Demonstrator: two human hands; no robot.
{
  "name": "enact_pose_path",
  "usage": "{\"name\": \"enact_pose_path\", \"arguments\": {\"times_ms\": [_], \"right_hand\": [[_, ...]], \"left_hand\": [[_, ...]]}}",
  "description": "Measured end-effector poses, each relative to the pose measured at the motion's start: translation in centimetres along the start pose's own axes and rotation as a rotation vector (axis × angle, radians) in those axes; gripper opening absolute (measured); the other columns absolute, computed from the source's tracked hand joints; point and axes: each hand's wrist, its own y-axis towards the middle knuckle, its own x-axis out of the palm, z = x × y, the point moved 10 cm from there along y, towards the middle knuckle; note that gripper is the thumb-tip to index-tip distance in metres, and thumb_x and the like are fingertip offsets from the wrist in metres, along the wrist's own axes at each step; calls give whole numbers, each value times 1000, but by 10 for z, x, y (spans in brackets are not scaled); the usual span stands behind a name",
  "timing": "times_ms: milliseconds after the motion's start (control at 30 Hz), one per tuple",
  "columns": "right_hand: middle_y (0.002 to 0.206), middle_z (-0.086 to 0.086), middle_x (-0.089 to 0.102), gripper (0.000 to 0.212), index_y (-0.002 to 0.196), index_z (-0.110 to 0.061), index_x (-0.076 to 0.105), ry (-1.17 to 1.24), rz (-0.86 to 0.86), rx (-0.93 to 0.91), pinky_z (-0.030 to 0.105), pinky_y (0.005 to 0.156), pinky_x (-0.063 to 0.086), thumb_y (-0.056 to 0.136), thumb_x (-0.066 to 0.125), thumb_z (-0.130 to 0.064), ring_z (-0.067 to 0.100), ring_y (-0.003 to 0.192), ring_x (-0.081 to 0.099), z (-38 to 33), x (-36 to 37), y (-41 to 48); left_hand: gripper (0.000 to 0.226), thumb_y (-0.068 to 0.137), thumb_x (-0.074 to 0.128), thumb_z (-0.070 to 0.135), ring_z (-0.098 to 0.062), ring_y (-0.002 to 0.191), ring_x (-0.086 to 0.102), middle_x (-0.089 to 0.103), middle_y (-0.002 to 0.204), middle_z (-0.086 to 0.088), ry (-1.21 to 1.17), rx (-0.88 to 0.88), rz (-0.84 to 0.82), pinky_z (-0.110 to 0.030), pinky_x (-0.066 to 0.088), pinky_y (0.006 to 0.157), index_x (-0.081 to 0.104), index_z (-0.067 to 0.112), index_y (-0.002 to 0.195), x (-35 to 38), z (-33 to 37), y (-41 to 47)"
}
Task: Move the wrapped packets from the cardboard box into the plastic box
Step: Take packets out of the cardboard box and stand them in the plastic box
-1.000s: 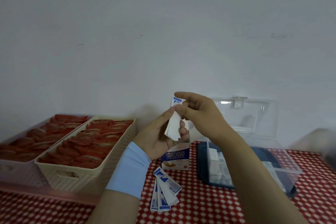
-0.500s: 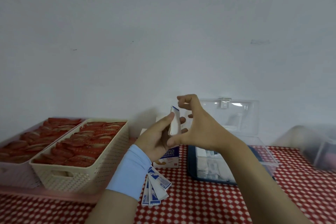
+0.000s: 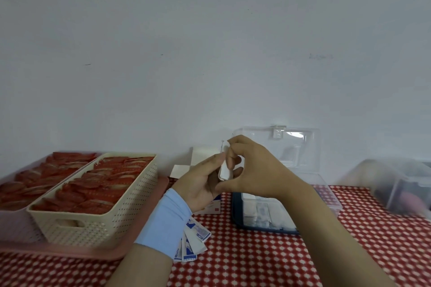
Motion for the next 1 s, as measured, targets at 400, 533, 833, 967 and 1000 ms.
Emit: {"name": "enact_pose_path", "arguments": {"times_ms": [400, 533, 833, 967, 1000], "right_hand": [[83, 2, 74, 14, 103, -7, 75, 307, -152, 236, 16, 73, 52, 91, 68, -4, 9, 75, 69, 31, -24, 3], [80, 3, 75, 8, 93, -10, 77, 194, -179, 264, 21, 70, 52, 91, 69, -9, 8, 72, 66, 40, -39, -1], [82, 2, 75, 11, 98, -9, 75, 288, -107, 389, 23, 62, 51, 94, 66, -14, 9, 74, 69, 68, -77, -18], [76, -3, 74, 8, 92, -11, 75, 99, -68, 498, 23, 53, 44, 92, 67, -12, 9, 59, 64, 105, -97, -28], [73, -4, 73, 8, 90, -11, 74, -3, -77, 513, 23, 52, 44, 92, 67, -11, 9, 55, 62, 115, -100, -29]], "left_hand": [[41, 84, 59, 23, -23, 70, 69, 72, 101, -14, 94, -23, -71, -29, 58, 57, 60, 1, 119, 13, -6, -3], [38, 86, 59, 25, -23, 78, 72, 74, 102, -12, 281, -24, -86, -30, 61, 66, 61, 1, 115, 25, -8, -1], [26, 101, 51, 17, -25, 85, 74, 75, 104, -12, 449, -35, -75, -34, 62, 76, 62, -1, 116, 64, -6, 21], [17, 96, 62, 20, -22, 98, 73, 76, 101, -8, 879, 22, 22, -43, 55, 96, 69, 6, 103, 59, 2, 38], [15, 95, 63, 23, -18, 95, 72, 76, 97, -2, 1112, 89, 75, -38, 55, 96, 71, 10, 97, 57, 11, 42]]}}
